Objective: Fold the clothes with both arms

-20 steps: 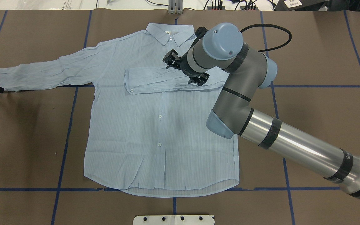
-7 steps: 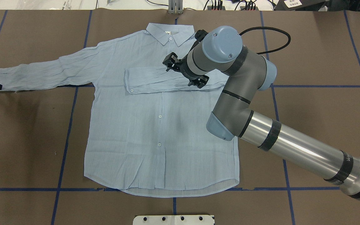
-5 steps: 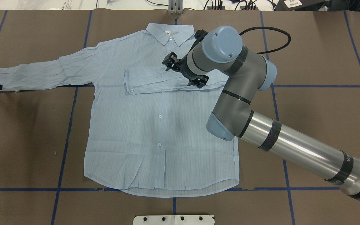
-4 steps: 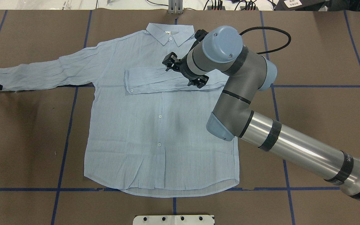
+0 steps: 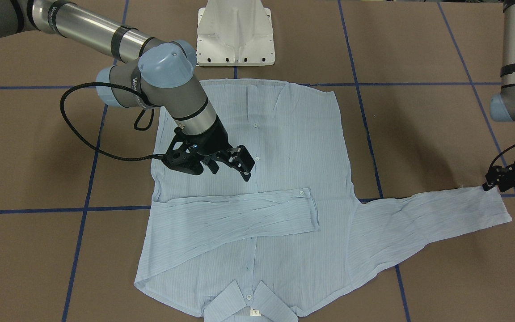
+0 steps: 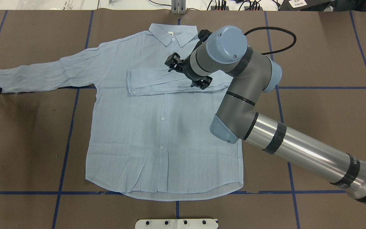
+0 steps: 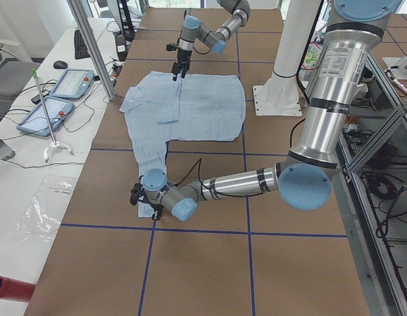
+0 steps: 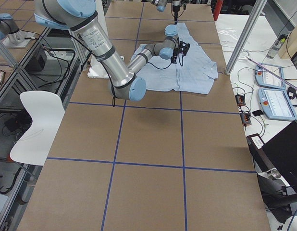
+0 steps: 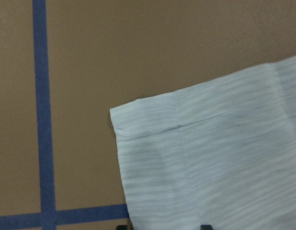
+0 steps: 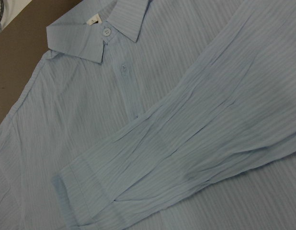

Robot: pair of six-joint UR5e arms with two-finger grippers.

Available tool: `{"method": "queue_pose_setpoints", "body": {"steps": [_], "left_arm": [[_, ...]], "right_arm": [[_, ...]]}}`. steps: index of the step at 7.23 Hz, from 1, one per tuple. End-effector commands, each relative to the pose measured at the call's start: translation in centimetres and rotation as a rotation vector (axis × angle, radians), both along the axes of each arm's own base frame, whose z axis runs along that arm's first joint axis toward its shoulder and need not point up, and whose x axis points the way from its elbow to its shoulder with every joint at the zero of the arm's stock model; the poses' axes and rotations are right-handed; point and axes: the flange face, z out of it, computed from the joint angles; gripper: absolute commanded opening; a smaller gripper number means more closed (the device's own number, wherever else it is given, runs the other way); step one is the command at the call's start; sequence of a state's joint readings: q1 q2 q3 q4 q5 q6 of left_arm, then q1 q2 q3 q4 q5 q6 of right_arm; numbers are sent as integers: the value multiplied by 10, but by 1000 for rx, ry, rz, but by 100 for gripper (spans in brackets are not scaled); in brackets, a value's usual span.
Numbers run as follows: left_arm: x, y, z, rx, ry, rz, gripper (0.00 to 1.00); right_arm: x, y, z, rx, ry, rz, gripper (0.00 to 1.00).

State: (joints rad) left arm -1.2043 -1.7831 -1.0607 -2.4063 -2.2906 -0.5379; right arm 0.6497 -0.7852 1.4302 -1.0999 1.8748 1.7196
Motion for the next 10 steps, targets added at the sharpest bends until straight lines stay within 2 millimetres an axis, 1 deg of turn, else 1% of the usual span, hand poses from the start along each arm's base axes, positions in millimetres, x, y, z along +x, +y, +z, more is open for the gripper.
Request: {"method": "queue_pose_setpoints", "body": {"steps": [1,3,4,5,6,7,8,9,10], "left_arm": [[0,0,1,-4,-1,-1,0],[2,-2,-4,-10,5,-10,0],[5,-7,-21,-26,43,-23,0],[15,-16,-49,-59,126,0,0],[22,-32,-92,-77,159,-18,0],[25,-42,-146,-85,176,-46,0],[29,-47,-201,-101,212,-81,0],[64,-58,-280,-161,282,-131,0],[129,-39,-325,-225,326,-101,0]], "right_arm": [[1,2,2,-1,0,-2,100],[1,2,2,0,-1,-2,100],[1,2,0,2,-3,-2,100],[7,5,-7,14,-18,-6,100],[18,13,-2,19,-27,-11,100],[30,9,4,27,-24,-6,100],[37,3,12,47,-6,-7,100],[59,-3,22,79,8,-5,100],[95,-12,39,111,27,-15,100]]}}
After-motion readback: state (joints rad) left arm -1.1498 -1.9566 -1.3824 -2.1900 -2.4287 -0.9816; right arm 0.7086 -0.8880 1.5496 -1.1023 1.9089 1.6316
